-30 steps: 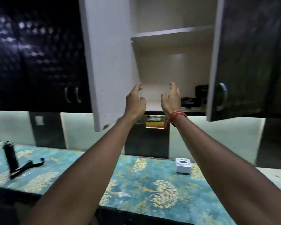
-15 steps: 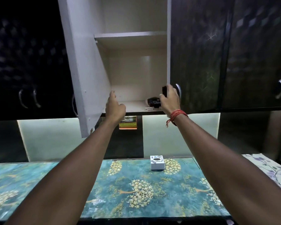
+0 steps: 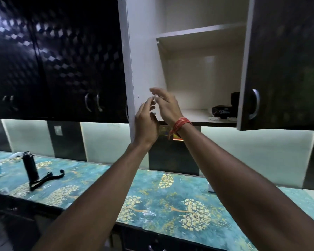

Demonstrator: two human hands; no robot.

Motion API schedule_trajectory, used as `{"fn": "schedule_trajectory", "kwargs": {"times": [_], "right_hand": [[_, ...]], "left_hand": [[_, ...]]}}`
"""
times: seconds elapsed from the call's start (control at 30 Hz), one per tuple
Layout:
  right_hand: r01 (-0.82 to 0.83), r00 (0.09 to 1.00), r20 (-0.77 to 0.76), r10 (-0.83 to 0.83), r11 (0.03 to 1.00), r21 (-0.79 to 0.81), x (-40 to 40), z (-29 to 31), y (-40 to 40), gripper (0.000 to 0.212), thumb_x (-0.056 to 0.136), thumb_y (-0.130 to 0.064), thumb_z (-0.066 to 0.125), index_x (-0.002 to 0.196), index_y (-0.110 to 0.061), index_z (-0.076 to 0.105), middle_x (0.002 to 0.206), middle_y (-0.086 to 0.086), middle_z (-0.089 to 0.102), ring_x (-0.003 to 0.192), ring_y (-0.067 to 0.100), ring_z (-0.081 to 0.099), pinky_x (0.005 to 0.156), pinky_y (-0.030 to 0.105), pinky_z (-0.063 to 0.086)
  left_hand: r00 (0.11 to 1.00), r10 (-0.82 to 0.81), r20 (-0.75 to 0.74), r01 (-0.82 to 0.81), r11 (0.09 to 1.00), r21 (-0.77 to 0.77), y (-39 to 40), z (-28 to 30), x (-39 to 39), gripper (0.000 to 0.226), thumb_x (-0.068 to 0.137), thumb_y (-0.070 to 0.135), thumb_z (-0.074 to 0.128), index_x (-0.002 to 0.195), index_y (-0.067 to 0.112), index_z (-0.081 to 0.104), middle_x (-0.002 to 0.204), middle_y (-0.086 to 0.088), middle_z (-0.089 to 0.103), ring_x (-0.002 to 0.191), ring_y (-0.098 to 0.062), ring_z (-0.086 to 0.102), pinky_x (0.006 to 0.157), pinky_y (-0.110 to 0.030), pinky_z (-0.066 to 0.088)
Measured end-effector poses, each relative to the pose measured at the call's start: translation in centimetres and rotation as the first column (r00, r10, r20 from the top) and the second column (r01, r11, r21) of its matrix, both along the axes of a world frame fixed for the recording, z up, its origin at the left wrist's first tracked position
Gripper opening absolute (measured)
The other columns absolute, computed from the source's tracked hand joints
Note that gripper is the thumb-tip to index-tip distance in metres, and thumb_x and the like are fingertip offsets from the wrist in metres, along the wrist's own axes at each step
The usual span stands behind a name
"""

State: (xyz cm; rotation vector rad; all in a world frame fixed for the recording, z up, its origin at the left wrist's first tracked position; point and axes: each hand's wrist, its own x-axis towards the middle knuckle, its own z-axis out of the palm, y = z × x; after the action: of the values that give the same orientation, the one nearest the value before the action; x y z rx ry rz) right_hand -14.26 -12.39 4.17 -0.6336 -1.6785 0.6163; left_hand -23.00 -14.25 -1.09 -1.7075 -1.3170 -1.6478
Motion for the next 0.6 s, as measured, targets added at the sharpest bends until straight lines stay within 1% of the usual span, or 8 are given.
{"fn": "schedule_trajectory", "kwargs": {"times": [0.07,0.13,0.2,0.23,0.3,0.37,0.47,0.6], "right_hand": [[0.013,1.000,-0.021,-0.014,1.000,-0.024,-1.4,-0.9,0.8,0.035,0.097,-0.004,0.041,0.126,-0.007,0.061,0.131,0.009,0.061,0.121,0.018,0.055,0.106,0.033,0.046],[0.025,0.999,0.045,-0.024,0.999,-0.030,-3.4,-2.3,1.3,0.036,0.097,-0.005,0.042,0.129,-0.009,0.058,0.135,0.010,0.058,0.125,0.021,0.053,0.110,0.041,0.041],[0.031,0.989,0.142,-0.028,0.999,-0.016,-5.5,-3.7,1.4,0.039,0.098,-0.010,0.043,0.136,-0.013,0.051,0.143,0.009,0.051,0.131,0.024,0.047,0.113,0.043,0.037],[0.025,0.982,0.187,-0.022,1.000,-0.017,-6.5,-4.2,1.3,0.041,0.099,-0.013,0.044,0.140,-0.015,0.047,0.147,0.008,0.046,0.135,0.025,0.043,0.114,0.043,0.035],[0.010,0.957,0.290,-0.007,1.000,-0.010,-8.5,-5.0,1.3,0.047,0.100,-0.018,0.045,0.146,-0.016,0.037,0.153,0.009,0.037,0.141,0.026,0.034,0.117,0.042,0.030],[0.005,0.924,0.383,0.002,1.000,-0.019,-10.2,-5.6,1.4,0.057,0.099,-0.025,0.049,0.151,-0.020,0.027,0.159,0.010,0.024,0.146,0.028,0.025,0.117,0.043,0.025],[0.001,0.885,0.466,0.016,0.999,-0.037,-12.3,-6.0,2.1,0.071,0.094,-0.030,0.059,0.152,-0.026,0.018,0.163,0.011,0.009,0.149,0.031,0.016,0.118,0.044,0.023],[0.052,0.843,0.535,-0.054,0.998,0.018,-14.5,-6.8,3.1,0.077,0.093,-0.020,0.061,0.153,-0.028,0.013,0.164,0.012,0.001,0.147,0.037,0.021,0.116,0.044,0.027]], "left_hand": [[0.999,0.054,-0.001,-0.053,0.983,0.178,-0.7,-0.2,-1.9,0.037,0.094,-0.007,0.051,0.128,0.003,0.061,0.121,-0.015,0.066,0.113,-0.023,0.065,0.095,-0.033,0.056],[0.997,0.075,0.019,-0.078,0.953,0.294,-1.2,0.5,-3.7,0.040,0.088,-0.014,0.049,0.121,0.001,0.066,0.119,-0.017,0.064,0.116,-0.030,0.061,0.104,-0.028,0.048],[0.980,0.198,-0.001,-0.185,0.921,0.343,-1.3,1.3,-5.2,0.043,0.085,-0.016,0.047,0.120,0.001,0.067,0.126,-0.019,0.062,0.125,-0.036,0.054,0.114,-0.020,0.031],[0.962,0.271,-0.013,-0.251,0.907,0.337,-1.2,1.5,-6.1,0.045,0.085,-0.013,0.045,0.122,0.001,0.066,0.132,-0.019,0.060,0.131,-0.038,0.050,0.119,-0.022,0.025],[0.917,0.395,-0.050,-0.370,0.893,0.255,-0.4,1.4,-8.3,0.047,0.087,-0.008,0.047,0.132,0.003,0.059,0.147,-0.017,0.050,0.141,-0.038,0.038,0.121,-0.039,0.027],[0.895,0.435,-0.100,-0.428,0.899,0.091,0.1,0.9,-10.7,0.061,0.086,-0.013,0.056,0.143,0.005,0.047,0.161,-0.012,0.031,0.151,-0.034,0.021,0.114,-0.046,0.039],[0.904,0.380,-0.196,-0.405,0.907,-0.113,-0.4,0.7,-13.5,0.077,0.083,-0.016,0.060,0.152,0.005,0.032,0.168,-0.003,0.007,0.155,-0.030,0.001,0.105,-0.037,0.050],[0.877,0.370,-0.307,-0.446,0.865,-0.230,-1.4,1.5,-15.7,0.079,0.087,-0.015,0.054,0.156,0.006,0.021,0.168,0.000,-0.005,0.154,-0.029,-0.007,0.099,-0.029,0.047]]}}
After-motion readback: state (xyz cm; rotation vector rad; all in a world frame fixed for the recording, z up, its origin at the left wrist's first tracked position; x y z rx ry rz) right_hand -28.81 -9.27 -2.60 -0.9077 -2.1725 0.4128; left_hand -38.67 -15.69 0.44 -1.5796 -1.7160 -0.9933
